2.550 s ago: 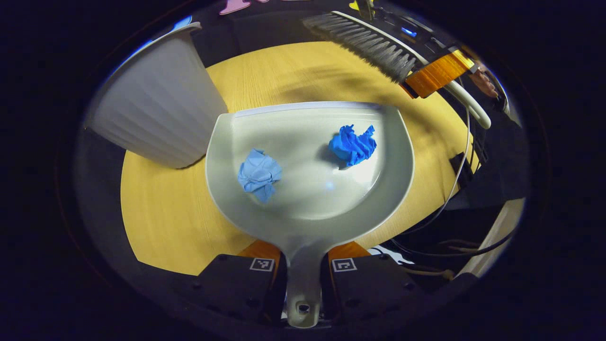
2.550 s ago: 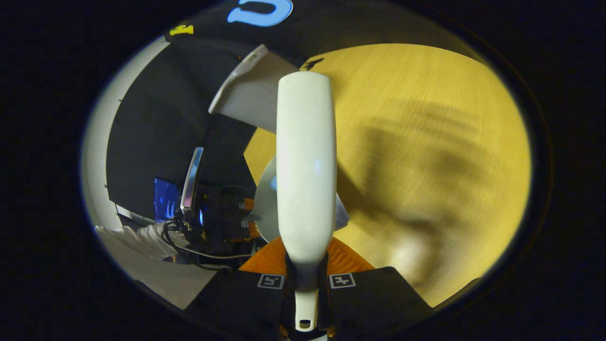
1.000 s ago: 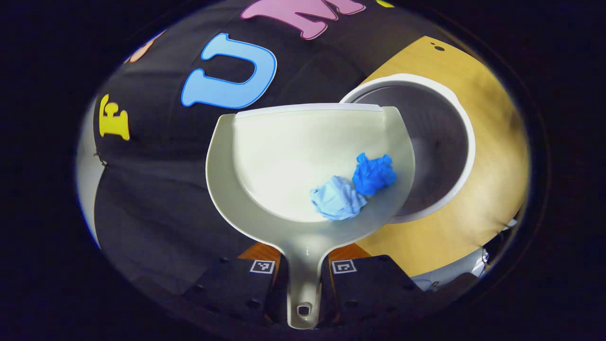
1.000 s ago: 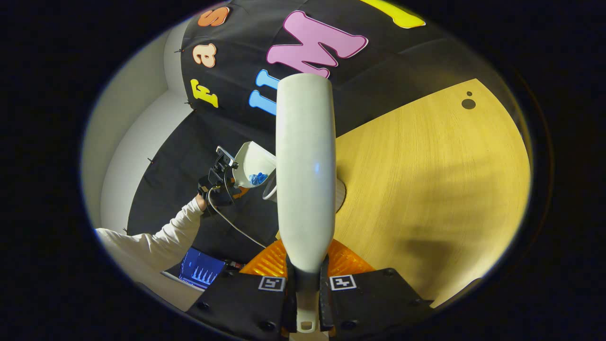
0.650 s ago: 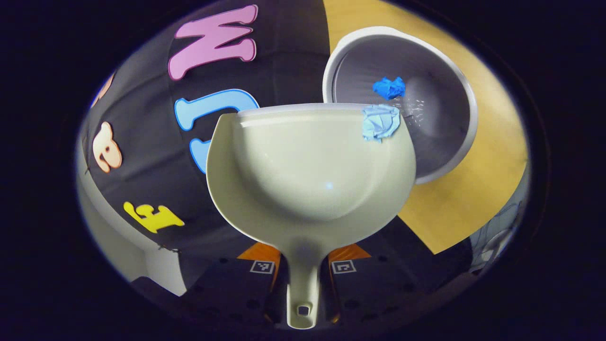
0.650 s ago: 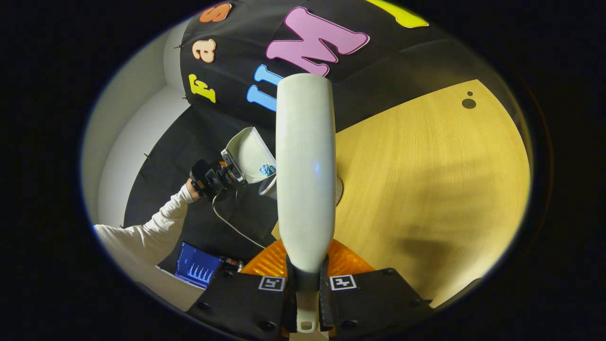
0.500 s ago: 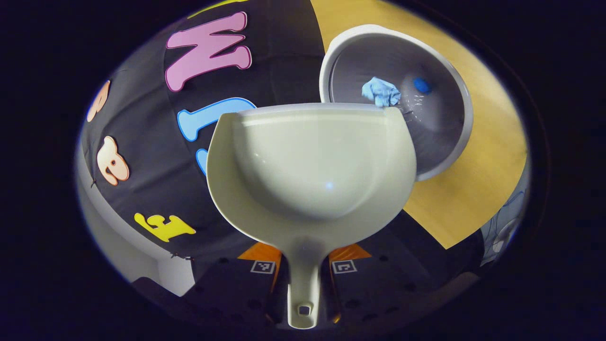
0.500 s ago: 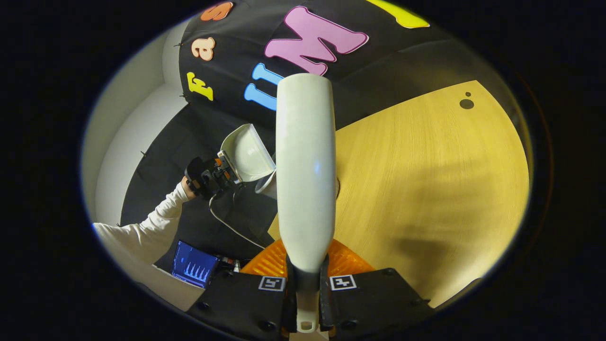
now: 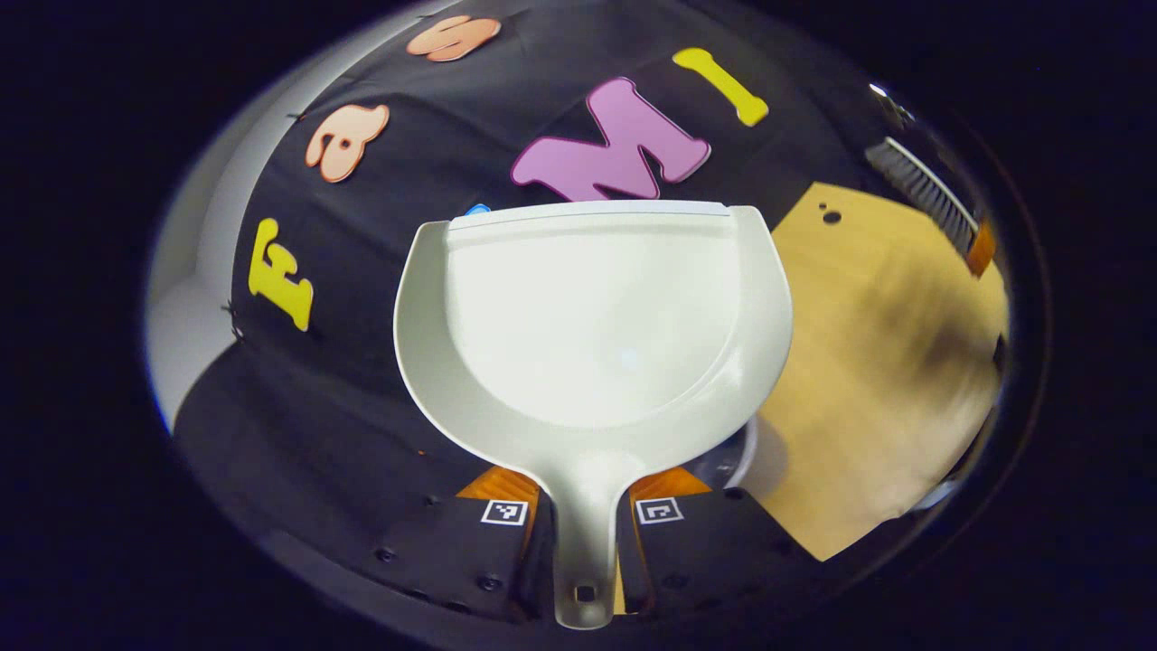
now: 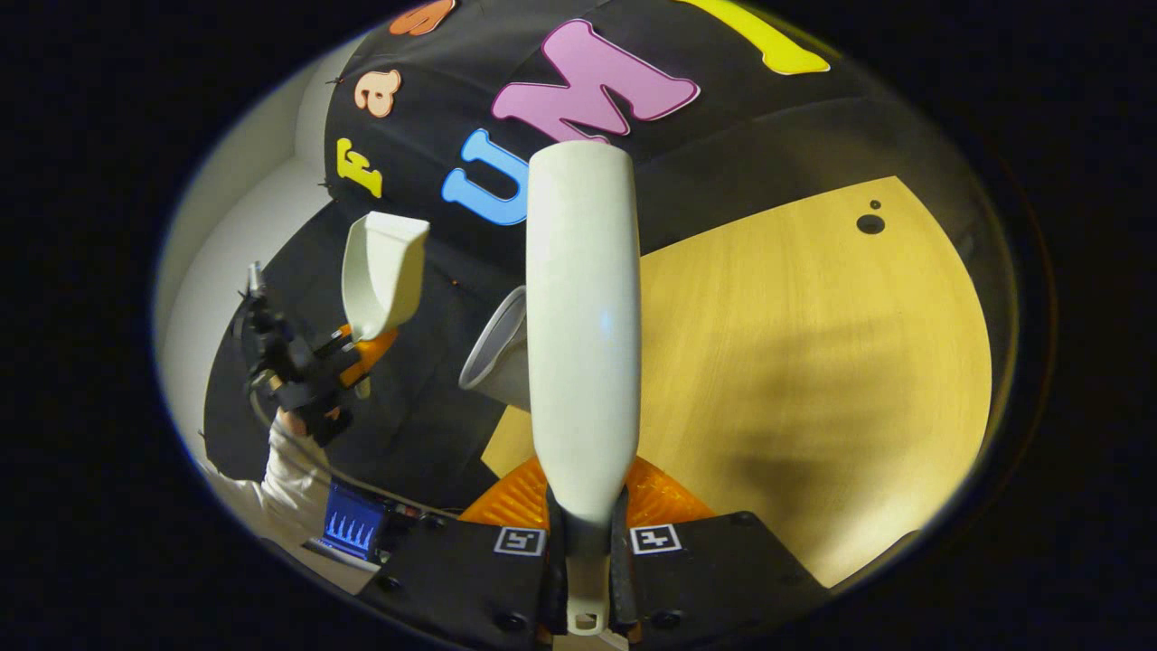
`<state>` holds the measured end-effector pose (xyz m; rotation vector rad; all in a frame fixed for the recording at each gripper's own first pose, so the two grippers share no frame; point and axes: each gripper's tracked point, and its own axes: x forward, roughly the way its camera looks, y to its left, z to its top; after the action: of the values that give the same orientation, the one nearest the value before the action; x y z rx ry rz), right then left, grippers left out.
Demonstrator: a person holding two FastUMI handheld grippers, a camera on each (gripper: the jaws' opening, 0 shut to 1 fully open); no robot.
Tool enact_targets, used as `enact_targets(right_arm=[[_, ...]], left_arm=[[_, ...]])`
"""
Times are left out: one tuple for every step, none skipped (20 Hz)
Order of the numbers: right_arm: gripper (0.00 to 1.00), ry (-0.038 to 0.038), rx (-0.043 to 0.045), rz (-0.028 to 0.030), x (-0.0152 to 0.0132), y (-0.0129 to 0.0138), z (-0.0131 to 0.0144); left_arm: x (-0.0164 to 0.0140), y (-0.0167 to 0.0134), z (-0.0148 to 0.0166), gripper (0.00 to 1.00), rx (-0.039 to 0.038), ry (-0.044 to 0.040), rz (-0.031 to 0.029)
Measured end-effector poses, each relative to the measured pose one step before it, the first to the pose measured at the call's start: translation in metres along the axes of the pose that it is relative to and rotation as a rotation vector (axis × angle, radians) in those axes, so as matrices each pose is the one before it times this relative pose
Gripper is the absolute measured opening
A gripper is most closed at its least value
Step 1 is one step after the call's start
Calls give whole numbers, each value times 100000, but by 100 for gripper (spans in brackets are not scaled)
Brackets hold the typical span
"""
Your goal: Pick up the small broom and dustpan from the desktop, sweep the trash into the dustpan with the broom, and then empty the trash into the garbage bin.
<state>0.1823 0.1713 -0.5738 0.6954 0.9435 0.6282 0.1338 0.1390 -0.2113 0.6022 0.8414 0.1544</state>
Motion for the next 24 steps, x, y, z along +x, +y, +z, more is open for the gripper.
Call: enact_targets(right_arm=[[20, -599, 703, -7193, 951, -1184, 441], [20, 208, 1646, -8176, 995, -1347, 200], [20, 523, 1632, -7481, 806, -1274, 51], [20, 651, 835, -6556, 710, -887, -229], [20, 999, -135, -5881, 662, -961, -644], [20, 1315, -372, -4302, 410, -834, -1058], [20, 1376, -329, -4313, 789, -816, -956], [20, 3558, -1012, -3788, 1239, -468, -843], [20, 5335, 207, -4023, 1322, -1086, -1693], [20, 5954, 620, -3621, 1440, -1062, -1779], [20, 3531, -927, -2464, 1188, -613, -1281], [20, 2765, -2658, -2679, 912, -364, -1102], [20, 2321, -2369, -1671, 666, -260, -842], [20, 2764, 136, -693, 787, -39, -434], [20, 3403, 1555, -924, 1029, -324, -686], [20, 3329, 1409, -1882, 762, -88, -548], [20, 3500, 900, -2329, 226, 144, -616], [20, 2742, 452, -1751, 270, -103, -543], [20, 2263, 39, -1511, 251, -88, -387], [20, 1661, -503, -1498, 197, -119, -182], [20, 1844, -774, -1442, 195, -59, -330], [20, 2033, -634, -1184, 239, 69, -246], [20, 1853, -940, -1312, 509, -142, -498], [15, 2244, -139, -603, 529, -42, -494]], left_arm=[[89, -4231, 720, 27, -8204, -1986, -9263], [73, -3491, 192, 27, -5465, -384, -5282], [543, -3070, -370, 26, -2553, 1590, -4133], [887, -2724, -902, 27, -2776, 2385, -4157], [1445, -2784, -1292, 27, -4609, 3595, -4979], [1347, -2033, -1749, 27, -8312, 5735, -5076], [1619, -1935, -1830, 27, -10126, 6421, -4586], [2574, -1609, -2088, 27, -9085, 8834, -3180], [2206, -983, -2277, 28, -4877, 11414, -662], [1537, -281, -1381, 28, -2934, 9156, 380], [1711, -358, -691, 28, -563, 6165, 678], [1263, -166, -471, 27, -269, 6233, 1628], [422, -292, -95, 28, 511, 4142, 1616], [246, -224, 601, 28, 316, 2940, 964], [-307, -224, 389, 28, -402, 2640, 669], [-306, 34, 777, 28, -130, 1950, 1087], [-307, -4, 812, 29, -663, 1085, 1161], [-25, 22, 704, 29, -235, 1302, 986], [-186, -117, 609, 28, -102, 1258, 882], [-73, -360, 370, 29, 212, 1047, 656], [-63, -232, 349, 28, 853, 1218, 771], [255, -209, 5, 28, 1061, 1367, 579], [24, -309, 237, 28, 744, 1473, 54], [161, 73, 451, 28, 146, 1716, 14]])
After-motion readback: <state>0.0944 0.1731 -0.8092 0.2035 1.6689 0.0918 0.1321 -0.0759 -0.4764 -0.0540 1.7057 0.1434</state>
